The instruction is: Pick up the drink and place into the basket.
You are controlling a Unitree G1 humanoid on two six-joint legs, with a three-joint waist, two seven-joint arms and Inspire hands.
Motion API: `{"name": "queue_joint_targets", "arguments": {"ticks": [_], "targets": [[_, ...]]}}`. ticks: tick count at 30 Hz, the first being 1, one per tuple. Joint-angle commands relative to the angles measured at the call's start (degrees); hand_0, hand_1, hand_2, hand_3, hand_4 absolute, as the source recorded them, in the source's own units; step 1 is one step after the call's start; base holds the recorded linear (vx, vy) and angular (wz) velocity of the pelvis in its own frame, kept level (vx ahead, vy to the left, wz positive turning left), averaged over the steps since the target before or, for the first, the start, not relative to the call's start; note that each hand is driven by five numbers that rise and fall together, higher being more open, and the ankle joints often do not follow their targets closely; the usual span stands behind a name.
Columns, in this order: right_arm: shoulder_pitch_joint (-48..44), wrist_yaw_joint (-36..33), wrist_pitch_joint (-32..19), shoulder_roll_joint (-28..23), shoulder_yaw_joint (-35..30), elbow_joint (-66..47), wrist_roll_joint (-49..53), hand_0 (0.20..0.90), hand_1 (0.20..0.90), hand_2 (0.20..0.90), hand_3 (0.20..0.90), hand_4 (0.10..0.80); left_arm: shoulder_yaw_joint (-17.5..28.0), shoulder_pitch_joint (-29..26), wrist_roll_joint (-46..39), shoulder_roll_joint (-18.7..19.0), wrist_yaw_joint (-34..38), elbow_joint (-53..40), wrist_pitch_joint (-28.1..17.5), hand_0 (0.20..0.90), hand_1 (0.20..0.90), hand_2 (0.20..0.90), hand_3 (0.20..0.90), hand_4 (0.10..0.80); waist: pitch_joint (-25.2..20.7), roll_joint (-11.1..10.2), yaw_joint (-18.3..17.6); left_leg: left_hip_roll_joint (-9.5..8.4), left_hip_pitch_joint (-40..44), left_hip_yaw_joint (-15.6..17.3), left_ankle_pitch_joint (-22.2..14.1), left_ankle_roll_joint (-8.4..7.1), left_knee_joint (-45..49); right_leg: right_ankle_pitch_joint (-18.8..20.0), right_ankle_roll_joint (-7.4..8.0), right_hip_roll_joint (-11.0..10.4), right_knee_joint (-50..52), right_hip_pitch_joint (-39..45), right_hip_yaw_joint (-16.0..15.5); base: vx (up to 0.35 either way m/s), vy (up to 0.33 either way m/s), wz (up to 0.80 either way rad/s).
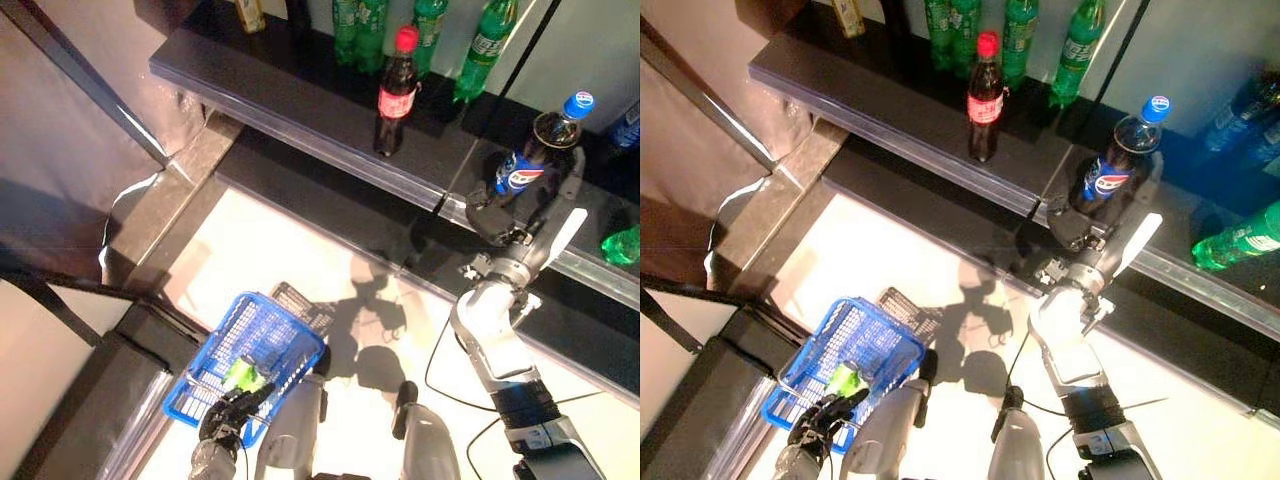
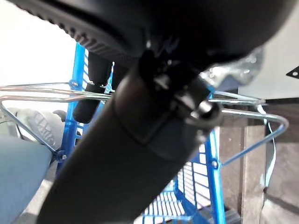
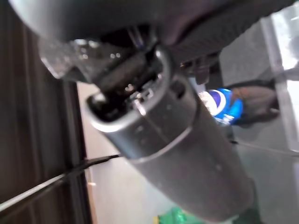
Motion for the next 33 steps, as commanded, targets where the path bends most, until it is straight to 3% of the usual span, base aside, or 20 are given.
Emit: {"name": "queue_joint_targets", "arguments": {"ticks": [1, 15, 33], "targets": [[-6.65, -3.72, -4.20, -3.61, -1.60, -4.15, -2.30, 0.900, 0.900, 0.900, 0.900, 0.800, -4.85, 4.39, -0.59, -0.75, -2.12, -1.74, -1.47, 0.300, 0.300, 0.300, 0.200, 0.100, -0.82, -0.91, 0.54, 0.79, -0.18, -4.31, -3.85, -0.57, 5.09, 6.79, -2.91, -0.71, -4.31, 0.43, -0.41, -0.110, -0.017, 0.01], [-24.90, -10.90, -4.05, -8.50, -3.53, 9.35, 3.81, 0.900, 0.900, 0.900, 0.900, 0.800, -7.62, -0.75, -2.04, 1.01, -1.21, -4.09, -0.79, 0.300, 0.300, 0.300, 0.200, 0.100, 2.77, 0.61, 2.72, -0.10, -5.91, -4.23, -2.94, 0.27, 6.36, 8.10, -3.02, -0.33, -4.87, -3.68, -0.83, -0.059, -0.013, 0.00], [-34.84, -11.72, -3.49, -12.77, -3.58, 15.53, 6.67, 0.900, 0.900, 0.900, 0.900, 0.800, -8.45, -2.47, -4.39, 1.84, -1.05, -5.66, 0.10, 0.300, 0.300, 0.300, 0.200, 0.100, 2.77, 1.38, 2.84, -0.93, -8.79, -2.28, -2.45, 1.16, 5.13, 9.23, -2.78, -0.61, -4.84, -8.24, 0.03, -0.020, 0.020, -0.03]]}}
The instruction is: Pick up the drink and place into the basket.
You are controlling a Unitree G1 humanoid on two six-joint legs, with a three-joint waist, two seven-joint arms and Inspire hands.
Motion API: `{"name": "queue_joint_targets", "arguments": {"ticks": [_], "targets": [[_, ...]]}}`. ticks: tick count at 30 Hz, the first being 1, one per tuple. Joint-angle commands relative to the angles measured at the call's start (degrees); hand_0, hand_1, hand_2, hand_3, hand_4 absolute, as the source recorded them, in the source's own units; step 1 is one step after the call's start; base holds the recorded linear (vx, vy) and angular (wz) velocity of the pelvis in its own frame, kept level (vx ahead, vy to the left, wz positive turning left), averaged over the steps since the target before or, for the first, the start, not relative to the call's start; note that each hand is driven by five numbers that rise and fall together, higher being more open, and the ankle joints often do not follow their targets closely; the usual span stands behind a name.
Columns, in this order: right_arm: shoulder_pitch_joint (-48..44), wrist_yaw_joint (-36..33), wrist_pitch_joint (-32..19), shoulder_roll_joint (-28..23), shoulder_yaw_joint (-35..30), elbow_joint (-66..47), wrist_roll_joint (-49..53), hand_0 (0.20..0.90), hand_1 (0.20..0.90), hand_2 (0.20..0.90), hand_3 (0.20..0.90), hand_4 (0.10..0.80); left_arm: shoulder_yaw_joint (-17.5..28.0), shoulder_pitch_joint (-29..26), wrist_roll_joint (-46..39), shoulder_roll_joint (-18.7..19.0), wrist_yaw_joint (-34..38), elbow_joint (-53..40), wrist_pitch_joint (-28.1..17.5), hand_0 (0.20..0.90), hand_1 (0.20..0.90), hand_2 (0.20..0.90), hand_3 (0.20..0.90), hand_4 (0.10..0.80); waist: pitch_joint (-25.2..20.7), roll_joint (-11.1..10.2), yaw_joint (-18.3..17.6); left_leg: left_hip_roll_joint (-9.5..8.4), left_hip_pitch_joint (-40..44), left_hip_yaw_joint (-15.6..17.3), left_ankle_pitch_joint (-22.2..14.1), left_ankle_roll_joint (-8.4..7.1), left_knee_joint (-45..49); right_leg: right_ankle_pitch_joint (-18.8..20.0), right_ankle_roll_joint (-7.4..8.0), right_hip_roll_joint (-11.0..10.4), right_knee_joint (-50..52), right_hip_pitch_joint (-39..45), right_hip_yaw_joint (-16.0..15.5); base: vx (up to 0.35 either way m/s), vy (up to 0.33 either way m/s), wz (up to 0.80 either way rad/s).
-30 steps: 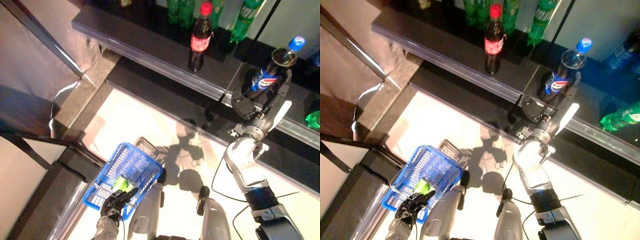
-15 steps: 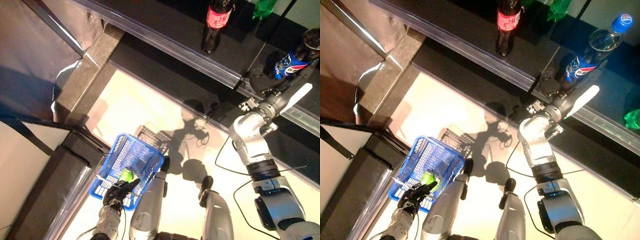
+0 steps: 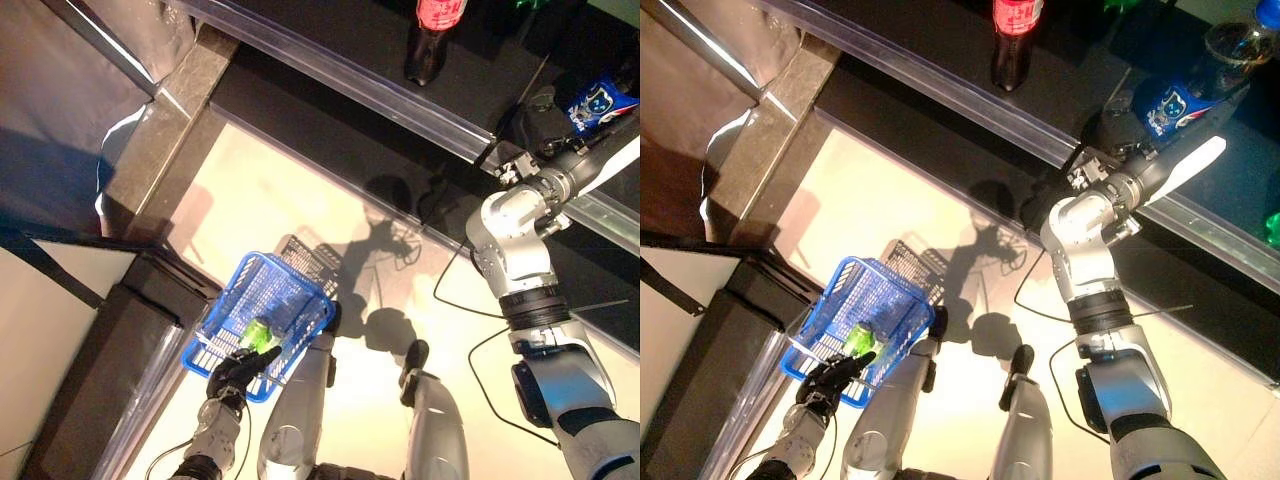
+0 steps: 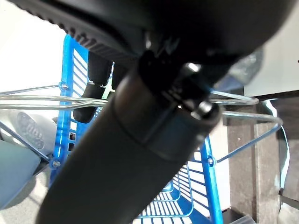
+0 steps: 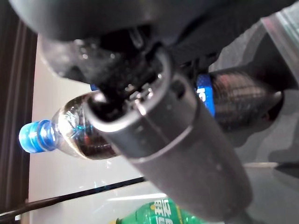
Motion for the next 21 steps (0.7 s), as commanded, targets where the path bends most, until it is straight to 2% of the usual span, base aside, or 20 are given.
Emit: {"name": "queue_joint_targets", "arguments": {"ticks": [1, 4, 5, 6, 7, 21], "targets": [[-8.09, -1.93, -3.42, -8.49, -0.35, -4.20, -2.27, 0.900, 0.900, 0.900, 0.900, 0.800, -4.00, 4.25, -0.37, -0.68, -1.41, -3.76, -0.37, 0.300, 0.300, 0.300, 0.200, 0.100, -0.34, 0.67, -0.15, -0.78, -0.79, -3.44, -3.46, 0.38, 4.46, 7.78, -3.39, -0.78, -5.47, 0.59, -1.49, 0.000, 0.000, 0.00], [-9.01, -2.57, -4.47, -9.19, -0.48, -1.99, -0.87, 0.900, 0.900, 0.900, 0.900, 0.800, -4.27, 4.22, -0.71, -0.62, -1.56, -3.80, -0.43, 0.300, 0.300, 0.300, 0.200, 0.100, -0.34, 0.82, -0.03, -0.92, -0.95, -3.37, -3.54, 0.51, 4.58, 7.67, -3.44, -0.90, -5.09, 0.26, -1.50, 0.000, 0.000, 0.00], [-9.24, -2.55, -4.80, -9.40, -0.50, -1.47, -0.57, 0.822, 0.822, 0.822, 0.809, 0.709, -4.32, 4.22, -0.75, -0.60, -1.62, -3.81, -0.44, 0.300, 0.300, 0.300, 0.200, 0.100, -0.34, 0.86, 0.01, -0.95, -0.99, -3.36, -3.56, 0.53, 4.61, 7.65, -3.43, -0.93, -5.03, 0.19, -1.52, 0.000, 0.000, 0.00], [-9.36, -2.60, -5.76, -9.99, -0.86, -0.25, 0.03, 0.526, 0.526, 0.526, 0.464, 0.364, -4.47, 4.49, -0.77, -0.42, -1.81, -3.94, -0.41, 0.300, 0.300, 0.300, 0.200, 0.100, -0.34, 0.91, 0.16, -1.02, -0.83, -3.39, -4.02, 0.54, 4.86, 7.22, -3.41, -0.96, -4.68, 0.33, -1.59, 0.000, 0.000, 0.00], [-9.65, -2.45, -6.22, -10.40, -1.04, 0.58, -0.07, 0.300, 0.300, 0.300, 0.200, 0.100, -4.52, 4.53, -0.76, -0.36, -1.90, -4.09, -0.40, 0.300, 0.300, 0.300, 0.200, 0.100, -0.34, 0.96, 0.22, -1.11, -0.97, -3.43, -4.05, 0.56, 4.91, 7.18, -3.40, -0.97, -4.56, 0.17, -1.62, 0.000, 0.000, 0.00], [-10.97, -0.34, -7.99, -15.55, -1.88, 2.48, 0.69, 0.300, 0.300, 0.300, 0.200, 0.100, -4.16, 4.67, -1.99, 1.04, -2.77, -5.03, 0.30, 0.300, 0.300, 0.300, 0.200, 0.100, -0.34, 1.12, -0.17, -1.56, -0.57, -2.98, -4.21, 0.90, 4.71, 6.71, -3.36, -1.00, -3.79, -0.17, -1.59, 0.000, 0.000, 0.00]]}}
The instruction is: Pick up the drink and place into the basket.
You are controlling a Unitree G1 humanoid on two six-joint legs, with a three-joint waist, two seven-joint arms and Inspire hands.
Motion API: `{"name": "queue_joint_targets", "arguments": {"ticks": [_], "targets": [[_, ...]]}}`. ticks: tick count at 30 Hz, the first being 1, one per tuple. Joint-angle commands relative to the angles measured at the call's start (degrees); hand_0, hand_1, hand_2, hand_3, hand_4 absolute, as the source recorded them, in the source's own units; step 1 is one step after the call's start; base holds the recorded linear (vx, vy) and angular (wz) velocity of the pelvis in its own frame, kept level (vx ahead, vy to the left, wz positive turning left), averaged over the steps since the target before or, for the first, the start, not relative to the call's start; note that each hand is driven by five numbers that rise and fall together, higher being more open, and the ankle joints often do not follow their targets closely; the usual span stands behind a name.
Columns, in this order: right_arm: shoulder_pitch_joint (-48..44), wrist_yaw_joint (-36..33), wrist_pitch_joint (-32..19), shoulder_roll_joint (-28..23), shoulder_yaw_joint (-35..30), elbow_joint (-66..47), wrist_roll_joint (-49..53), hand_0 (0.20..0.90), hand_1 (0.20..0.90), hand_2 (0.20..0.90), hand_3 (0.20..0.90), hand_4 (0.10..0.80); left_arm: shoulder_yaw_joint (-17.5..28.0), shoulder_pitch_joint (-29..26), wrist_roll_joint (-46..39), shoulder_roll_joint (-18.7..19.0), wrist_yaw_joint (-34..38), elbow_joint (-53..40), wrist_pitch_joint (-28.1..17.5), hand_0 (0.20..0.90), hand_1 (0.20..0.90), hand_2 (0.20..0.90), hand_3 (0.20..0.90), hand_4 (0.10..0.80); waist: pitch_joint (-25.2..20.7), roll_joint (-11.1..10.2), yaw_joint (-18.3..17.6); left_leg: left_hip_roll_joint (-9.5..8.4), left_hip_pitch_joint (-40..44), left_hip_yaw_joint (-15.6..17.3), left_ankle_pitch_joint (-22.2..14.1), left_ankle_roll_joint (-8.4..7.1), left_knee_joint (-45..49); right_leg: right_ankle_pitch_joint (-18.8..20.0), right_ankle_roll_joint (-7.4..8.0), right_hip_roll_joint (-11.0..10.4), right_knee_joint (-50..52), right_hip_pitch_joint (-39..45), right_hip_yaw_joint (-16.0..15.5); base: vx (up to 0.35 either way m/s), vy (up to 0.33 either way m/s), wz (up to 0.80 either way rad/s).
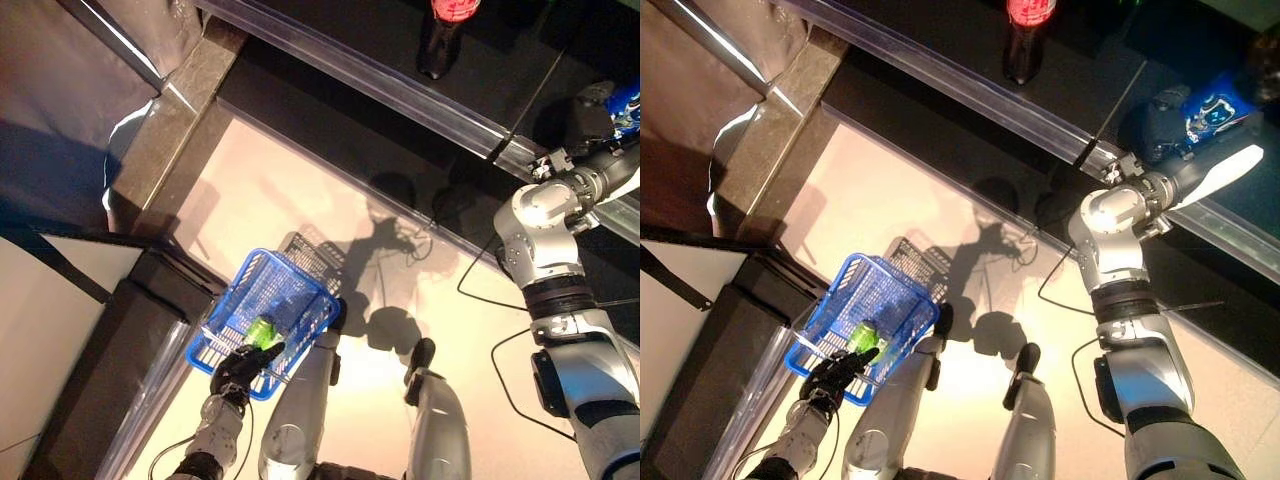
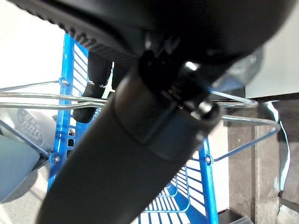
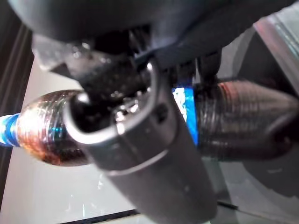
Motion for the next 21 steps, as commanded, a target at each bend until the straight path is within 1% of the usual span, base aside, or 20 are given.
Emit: {"name": "queue_joint_targets", "arguments": {"ticks": [1, 6, 7, 11, 14, 15, 18, 21], "targets": [[-8.91, -0.24, -5.81, -10.56, -0.62, -5.38, -4.10, 0.300, 0.300, 0.300, 0.200, 0.100, -3.31, 4.75, -0.30, 0.95, -2.65, -3.30, -0.80, 0.300, 0.300, 0.300, 0.200, 0.100, -0.62, 0.67, -0.83, -0.80, 0.08, -3.22, -4.36, 0.19, 4.56, 6.58, -3.83, -0.27, -4.10, 0.60, -1.86, 0.000, 0.000, 0.00], [-8.95, 2.01, -5.95, -12.11, -0.83, -5.37, -4.17, 0.300, 0.300, 0.300, 0.200, 0.100, -2.90, 5.02, -0.04, 1.44, -2.66, -3.52, -0.45, 0.300, 0.300, 0.300, 0.200, 0.100, -0.62, 0.27, -0.80, -0.77, 0.90, -3.24, -4.76, 0.18, 4.54, 6.12, -3.75, -0.16, -3.89, 1.34, -2.00, 0.000, 0.000, 0.00], [-9.12, 2.27, -5.92, -12.30, -0.84, -5.37, -4.15, 0.300, 0.300, 0.300, 0.200, 0.100, -2.83, 4.96, -0.01, 1.53, -2.76, -3.51, -0.47, 0.300, 0.300, 0.300, 0.200, 0.100, -0.62, 0.23, -0.78, -0.78, 0.72, -3.27, -4.40, 0.20, 4.39, 6.47, -3.79, -0.14, -4.10, 1.20, -2.07, -0.030, -0.021, -0.01], [-9.75, 5.39, -6.21, -13.32, -0.33, -6.33, -3.44, 0.300, 0.300, 0.300, 0.200, 0.100, -2.50, 5.46, -0.43, 2.02, -3.34, -3.78, -0.85, 0.300, 0.300, 0.300, 0.200, 0.100, -0.62, 0.03, -0.64, -0.88, 0.78, -3.36, -4.81, 0.17, 4.81, 5.91, -3.84, 0.01, -3.74, 1.46, -2.25, -0.009, -0.002, 0.00], [-8.64, 8.25, -6.42, -12.92, -0.80, -11.32, -4.82, 0.300, 0.300, 0.300, 0.200, 0.100, -1.64, 5.72, -1.56, 2.39, -3.61, -4.76, -1.95, 0.300, 0.300, 0.300, 0.200, 0.100, -0.62, -0.08, -0.76, -0.96, 1.05, -3.53, -4.55, 0.23, 4.74, 5.77, -4.12, 0.25, -3.42, 1.68, -2.50, -0.015, 0.001, 0.00], [-6.70, 9.44, -5.59, -12.17, -1.48, -15.97, -6.25, 0.300, 0.300, 0.300, 0.200, 0.100, -1.00, 6.00, -1.95, 2.37, -3.64, -5.44, -2.50, 0.300, 0.300, 0.300, 0.200, 0.100, -0.62, -0.18, -1.03, -0.99, 2.00, -3.56, -4.96, 0.18, 4.69, 5.08, -4.22, 0.39, -3.06, 2.46, -2.42, 0.000, 0.000, 0.00], [-4.81, 11.20, -4.76, -11.39, -2.43, -20.81, -7.68, 0.300, 0.300, 0.300, 0.200, 0.100, -0.26, 5.96, -2.59, 2.23, -3.88, -6.19, -3.35, 0.300, 0.300, 0.300, 0.200, 0.100, -0.62, -0.28, -1.38, -1.03, 2.45, -3.55, -4.56, 0.22, 4.35, 5.21, -4.35, 0.50, -3.18, 2.85, -2.44, -0.011, 0.008, 0.00], [-1.50, 14.56, -4.89, -10.08, -3.76, -27.66, -10.48, 0.300, 0.300, 0.300, 0.200, 0.100, 1.35, 5.88, -3.47, 1.94, -4.93, -7.35, -4.77, 0.300, 0.300, 0.300, 0.200, 0.100, -0.62, -0.48, -1.98, -0.96, 4.21, -3.26, -4.81, 0.13, 3.94, 4.17, -4.60, 0.63, -2.68, 4.30, -2.62, -0.039, 0.022, 0.00]]}}
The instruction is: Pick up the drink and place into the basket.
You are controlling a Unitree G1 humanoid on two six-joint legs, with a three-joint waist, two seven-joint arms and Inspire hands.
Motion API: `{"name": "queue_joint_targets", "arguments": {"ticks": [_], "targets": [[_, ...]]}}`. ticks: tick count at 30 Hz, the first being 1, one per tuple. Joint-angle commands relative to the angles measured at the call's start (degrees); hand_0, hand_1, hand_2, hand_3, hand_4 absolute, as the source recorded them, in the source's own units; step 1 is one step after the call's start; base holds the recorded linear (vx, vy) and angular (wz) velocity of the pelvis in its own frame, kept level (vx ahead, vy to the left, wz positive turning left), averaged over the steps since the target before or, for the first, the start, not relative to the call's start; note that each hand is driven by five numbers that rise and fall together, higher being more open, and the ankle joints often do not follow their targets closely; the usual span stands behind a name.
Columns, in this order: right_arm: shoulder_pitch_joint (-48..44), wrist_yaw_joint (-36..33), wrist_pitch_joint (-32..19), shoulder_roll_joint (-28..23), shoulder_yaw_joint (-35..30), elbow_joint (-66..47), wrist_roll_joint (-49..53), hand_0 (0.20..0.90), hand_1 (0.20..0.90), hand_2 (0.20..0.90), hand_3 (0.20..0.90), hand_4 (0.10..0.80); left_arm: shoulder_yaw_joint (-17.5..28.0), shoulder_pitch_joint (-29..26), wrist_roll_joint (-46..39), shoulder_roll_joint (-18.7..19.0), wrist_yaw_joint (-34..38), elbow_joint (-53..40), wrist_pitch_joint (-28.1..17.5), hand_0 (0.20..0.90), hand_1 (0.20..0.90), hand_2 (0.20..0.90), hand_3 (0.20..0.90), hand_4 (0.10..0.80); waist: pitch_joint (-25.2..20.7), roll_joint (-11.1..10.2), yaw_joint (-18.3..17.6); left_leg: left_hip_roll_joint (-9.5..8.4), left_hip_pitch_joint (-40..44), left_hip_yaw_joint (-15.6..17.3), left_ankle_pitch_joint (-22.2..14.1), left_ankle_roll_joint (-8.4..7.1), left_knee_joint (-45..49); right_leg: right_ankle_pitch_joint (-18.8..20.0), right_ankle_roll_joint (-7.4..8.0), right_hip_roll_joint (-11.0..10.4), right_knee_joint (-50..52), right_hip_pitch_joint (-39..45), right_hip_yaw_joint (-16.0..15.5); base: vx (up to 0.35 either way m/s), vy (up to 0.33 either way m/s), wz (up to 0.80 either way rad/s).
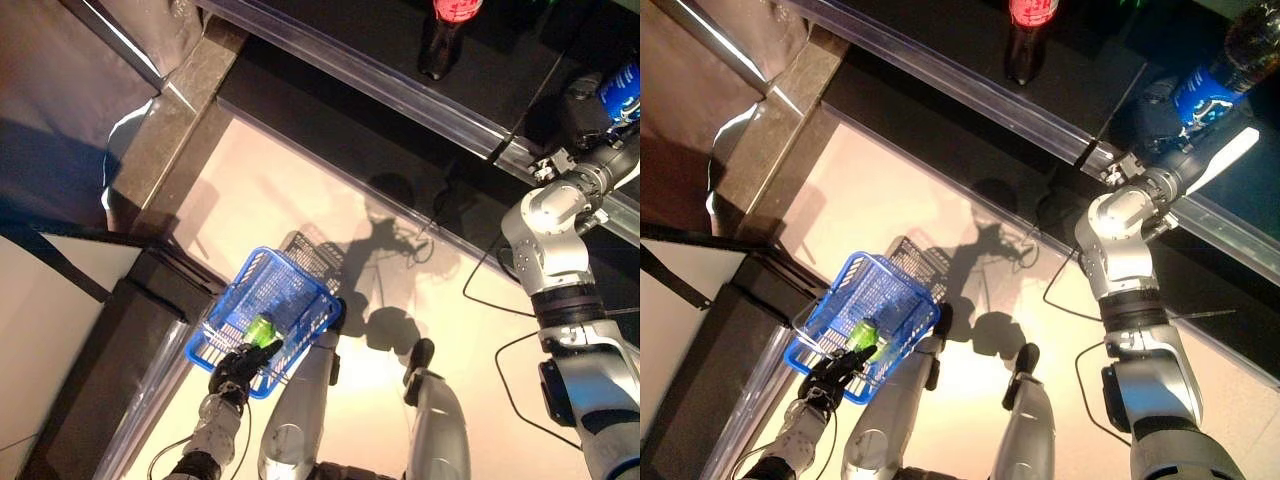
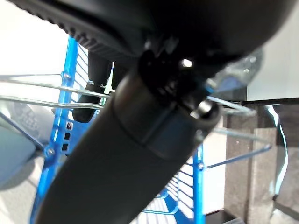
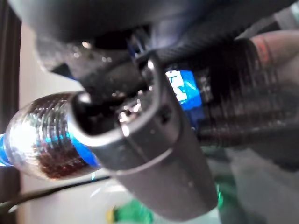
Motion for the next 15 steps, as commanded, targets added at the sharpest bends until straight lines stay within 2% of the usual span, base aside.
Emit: {"name": "queue_joint_targets", "arguments": {"ticks": [1, 8, 15], "targets": [[-7.99, 3.32, -6.21, -8.54, -3.10, -15.17, -10.92, 0.300, 0.300, 0.300, 0.200, 0.100, 0.01, 5.79, -0.66, 1.31, -3.52, -6.63, -5.00, 0.300, 0.300, 0.300, 0.200, 0.100, -0.99, 0.08, -1.91, -0.56, 3.77, -3.25, -4.93, -0.06, 3.84, 3.77, -4.92, 0.66, -2.55, 3.61, -2.60, -0.047, 0.008, 0.02], [-1.79, 9.80, -7.85, -6.83, -4.56, -24.11, -15.50, 0.300, 0.300, 0.300, 0.200, 0.100, 1.72, 7.38, 0.84, 0.83, -5.31, -8.80, -5.77, 0.300, 0.300, 0.300, 0.200, 0.100, -2.98, -0.85, -2.21, 0.01, 7.10, -3.60, -5.11, -0.66, 3.41, 2.35, -5.72, 1.27, -2.46, 7.53, -3.75, -0.003, -0.040, 0.02], [2.66, 16.91, -8.09, -6.18, -4.07, -29.00, -14.56, 0.300, 0.300, 0.300, 0.200, 0.100, 3.60, 9.29, -0.19, -0.08, -7.79, -9.82, -6.01, 0.300, 0.300, 0.300, 0.200, 0.100, -6.39, -2.00, -2.25, 0.91, 10.72, -3.98, -4.85, -1.29, 2.02, 1.82, -6.31, 2.05, -3.80, 12.04, -4.55, 0.033, -0.031, 0.02]]}}
